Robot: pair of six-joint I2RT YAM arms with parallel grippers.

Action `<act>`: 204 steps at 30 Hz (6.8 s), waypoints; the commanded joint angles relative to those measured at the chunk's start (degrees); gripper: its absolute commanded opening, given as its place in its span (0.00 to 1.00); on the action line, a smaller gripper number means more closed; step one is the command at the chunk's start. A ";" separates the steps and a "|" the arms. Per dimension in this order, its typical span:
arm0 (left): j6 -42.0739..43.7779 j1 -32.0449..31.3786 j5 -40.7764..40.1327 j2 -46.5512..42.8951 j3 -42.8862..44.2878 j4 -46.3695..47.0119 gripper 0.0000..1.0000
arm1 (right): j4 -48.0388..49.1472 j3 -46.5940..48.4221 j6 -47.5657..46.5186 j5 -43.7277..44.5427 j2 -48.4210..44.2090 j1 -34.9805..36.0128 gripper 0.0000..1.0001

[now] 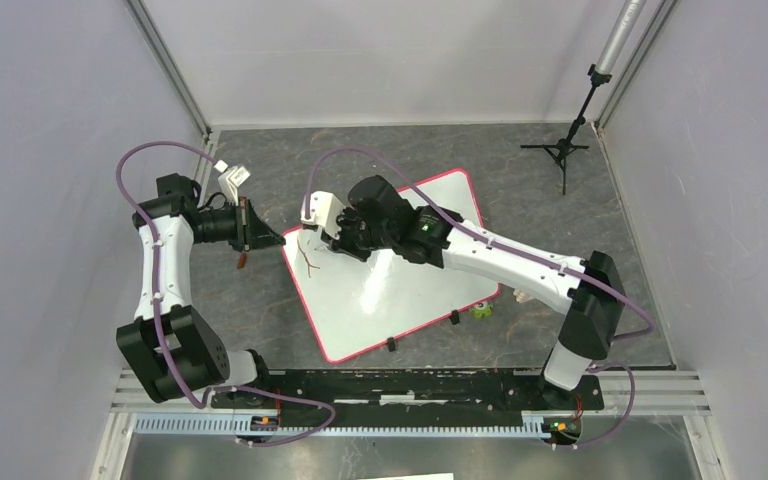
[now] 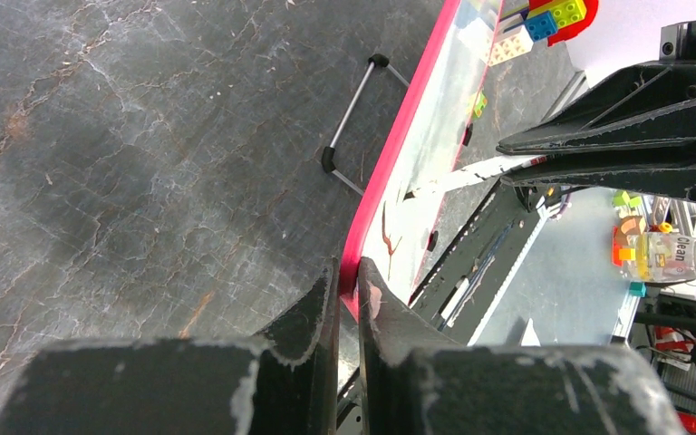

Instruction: Write a sentence on the whiteboard

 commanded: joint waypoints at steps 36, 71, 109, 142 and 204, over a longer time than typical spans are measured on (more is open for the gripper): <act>1.44 -0.92 0.52 -1.03 1.19 -0.35 0.14 | -3.38 -0.17 -2.69 -0.28 -2.90 0.22 0.00; 1.61 -1.05 0.08 -1.29 0.83 -0.37 0.14 | -1.49 2.99 -2.39 1.50 -0.65 0.04 0.00; 1.35 -1.05 0.36 -1.60 0.57 -0.39 0.14 | 0.12 -9.05 -0.20 -1.08 -5.90 0.17 0.00; 1.30 -1.15 0.10 -1.12 0.69 -0.39 0.14 | -0.71 -6.87 -0.95 -0.50 -5.72 -2.94 0.00; 0.55 -1.76 -1.00 -1.86 0.16 0.63 0.14 | -0.84 -6.11 -2.65 -0.69 -5.38 -2.60 0.00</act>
